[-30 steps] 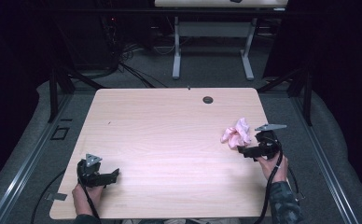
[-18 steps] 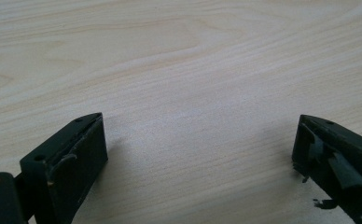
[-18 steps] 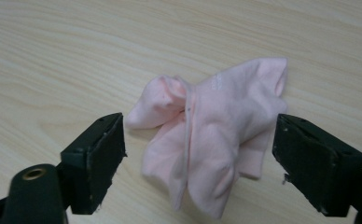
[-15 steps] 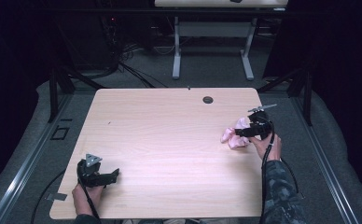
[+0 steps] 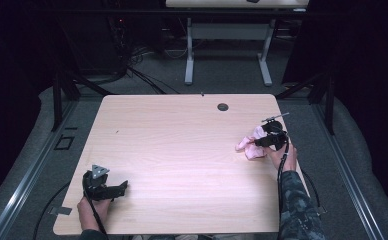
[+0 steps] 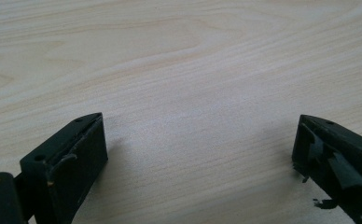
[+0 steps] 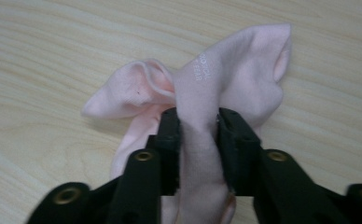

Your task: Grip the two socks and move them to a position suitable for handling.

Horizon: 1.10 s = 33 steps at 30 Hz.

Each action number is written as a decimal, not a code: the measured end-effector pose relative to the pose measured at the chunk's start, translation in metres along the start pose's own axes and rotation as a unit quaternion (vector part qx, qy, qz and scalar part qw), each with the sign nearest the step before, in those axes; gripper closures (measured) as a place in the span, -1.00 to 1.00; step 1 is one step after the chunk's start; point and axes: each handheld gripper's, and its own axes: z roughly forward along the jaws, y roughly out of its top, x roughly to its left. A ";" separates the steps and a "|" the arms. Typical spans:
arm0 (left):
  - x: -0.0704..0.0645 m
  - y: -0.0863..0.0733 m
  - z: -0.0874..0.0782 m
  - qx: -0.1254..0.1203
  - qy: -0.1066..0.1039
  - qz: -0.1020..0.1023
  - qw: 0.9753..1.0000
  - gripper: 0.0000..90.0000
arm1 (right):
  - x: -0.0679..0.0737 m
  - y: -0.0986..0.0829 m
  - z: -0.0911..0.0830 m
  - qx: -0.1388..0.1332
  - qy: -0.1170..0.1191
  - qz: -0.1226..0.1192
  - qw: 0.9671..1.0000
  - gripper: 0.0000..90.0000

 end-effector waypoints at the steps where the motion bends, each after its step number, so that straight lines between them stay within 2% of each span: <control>1: 0.000 0.000 0.000 0.000 0.000 0.000 1.000 -0.93 | -0.001 -0.001 0.001 0.001 -0.003 0.000 1.000 0.80; 4: 0.000 0.000 0.000 0.000 0.000 0.000 1.000 -0.93 | 0.000 -0.003 0.000 -0.008 0.000 0.001 1.000 0.87; 10: 0.000 0.000 0.000 0.000 0.000 0.000 1.000 -0.93 | 0.006 -0.003 -0.018 -0.030 -0.004 -0.015 0.999 0.90; 12: 0.000 0.000 0.000 0.000 0.000 0.000 1.000 -0.93 | 0.012 -0.003 -0.031 -0.042 0.000 -0.030 0.999 0.91; 14: 0.000 0.000 0.000 0.000 0.000 0.000 1.000 -0.93 | 0.015 -0.002 -0.035 -0.047 0.003 -0.035 0.998 0.91; 17: 0.000 0.000 0.000 0.000 0.000 0.000 1.000 -0.93 | 0.027 0.001 -0.050 -0.062 0.010 -0.054 0.997 0.91; 19: 0.000 0.000 0.000 0.000 0.000 0.000 1.000 -0.93 | 0.044 0.005 -0.066 -0.079 0.023 -0.081 0.993 0.91; 20: 0.000 0.000 0.000 0.000 0.000 0.000 1.000 -0.93 | 0.044 0.005 -0.066 -0.079 0.023 -0.081 0.993 0.91; 21: 0.000 0.000 0.000 0.000 0.000 0.000 1.000 -0.93 | 0.058 0.006 -0.076 -0.090 0.033 -0.099 0.990 0.91; 22: 0.000 0.000 0.000 0.000 0.000 0.000 1.000 -0.93 | 0.058 0.006 -0.076 -0.090 0.033 -0.099 0.990 0.91; 24: 0.000 0.000 0.000 0.000 0.000 0.000 1.000 -0.93 | 0.073 0.005 -0.082 -0.097 0.039 -0.119 0.987 0.91; 25: 0.000 0.000 0.000 0.000 0.000 0.000 1.000 -0.93 | 0.087 0.005 -0.086 -0.103 0.055 -0.139 0.983 0.91; 26: 0.000 0.000 0.000 0.000 0.000 0.000 1.000 -0.93 | 0.093 0.005 -0.087 -0.104 0.059 -0.145 0.982 0.91; 28: 0.000 0.000 0.000 0.000 0.000 0.000 1.000 -0.93 | 0.109 0.004 -0.088 -0.102 0.070 -0.172 0.977 0.91; 29: 0.000 0.000 0.000 0.000 0.000 0.000 1.000 -0.92 | 0.109 0.004 -0.088 -0.102 0.070 -0.172 0.977 0.91; 30: 0.000 0.000 0.000 0.000 0.000 0.000 1.000 -0.92 | 0.116 0.003 -0.087 -0.102 0.073 -0.184 0.975 0.91; 31: 0.000 0.000 0.000 -0.001 0.001 -0.001 1.000 -0.92 | 0.130 0.002 -0.084 -0.097 0.083 -0.202 0.971 0.91; 33: 0.000 0.000 0.000 0.000 0.001 -0.001 1.000 -0.92 | 0.143 0.001 -0.078 -0.092 0.088 -0.221 0.967 0.91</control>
